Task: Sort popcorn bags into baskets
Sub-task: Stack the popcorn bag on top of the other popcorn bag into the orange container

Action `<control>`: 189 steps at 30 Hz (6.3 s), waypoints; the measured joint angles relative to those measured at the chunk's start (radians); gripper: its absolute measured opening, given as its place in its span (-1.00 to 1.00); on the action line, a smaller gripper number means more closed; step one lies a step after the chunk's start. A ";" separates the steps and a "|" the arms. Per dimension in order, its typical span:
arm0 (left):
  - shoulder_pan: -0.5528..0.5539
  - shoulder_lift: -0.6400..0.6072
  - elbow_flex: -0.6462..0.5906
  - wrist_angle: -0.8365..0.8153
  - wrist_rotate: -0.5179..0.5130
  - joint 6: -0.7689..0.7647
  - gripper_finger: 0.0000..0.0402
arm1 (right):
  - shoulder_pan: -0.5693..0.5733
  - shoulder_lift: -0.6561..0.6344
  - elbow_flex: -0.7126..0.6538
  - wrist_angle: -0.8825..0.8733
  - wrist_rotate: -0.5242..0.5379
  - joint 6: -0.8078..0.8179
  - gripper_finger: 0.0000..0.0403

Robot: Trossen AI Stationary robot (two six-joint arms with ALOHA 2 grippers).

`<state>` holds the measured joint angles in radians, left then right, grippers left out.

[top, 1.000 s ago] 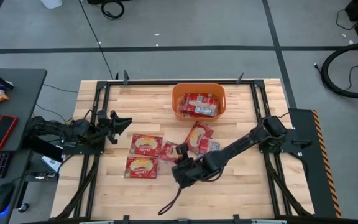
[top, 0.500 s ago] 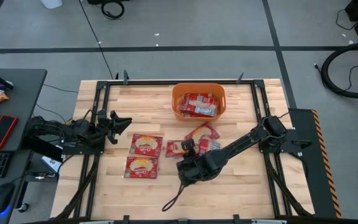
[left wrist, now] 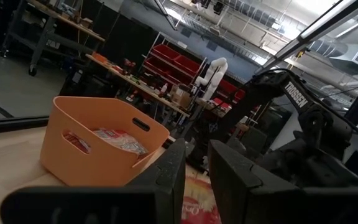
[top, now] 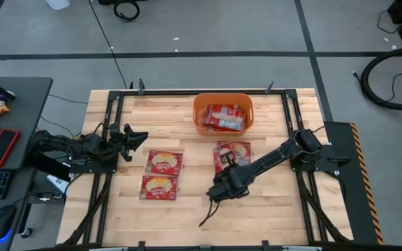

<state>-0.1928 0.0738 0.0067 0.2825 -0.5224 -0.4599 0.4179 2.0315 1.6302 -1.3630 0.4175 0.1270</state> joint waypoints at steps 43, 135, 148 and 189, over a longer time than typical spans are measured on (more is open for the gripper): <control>0.000 0.000 0.000 0.000 0.000 0.000 -0.64 | -0.008 -0.002 -0.297 0.451 0.091 -0.044 -0.83; 0.000 0.000 0.000 -0.003 0.000 0.001 -0.64 | -0.291 -0.120 0.064 0.269 -0.232 -0.148 -0.55; 0.000 0.000 0.000 -0.003 0.000 0.001 -0.64 | -0.082 -0.121 -0.242 0.245 -0.222 -0.183 -0.22; 0.000 0.000 0.000 -0.003 0.000 0.001 -0.64 | -0.135 -0.119 -0.442 0.480 -0.183 -0.556 -0.93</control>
<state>-0.1932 0.0738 0.0067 0.2794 -0.5224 -0.4591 0.2825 1.9122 1.1879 -0.8830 0.2345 -0.4292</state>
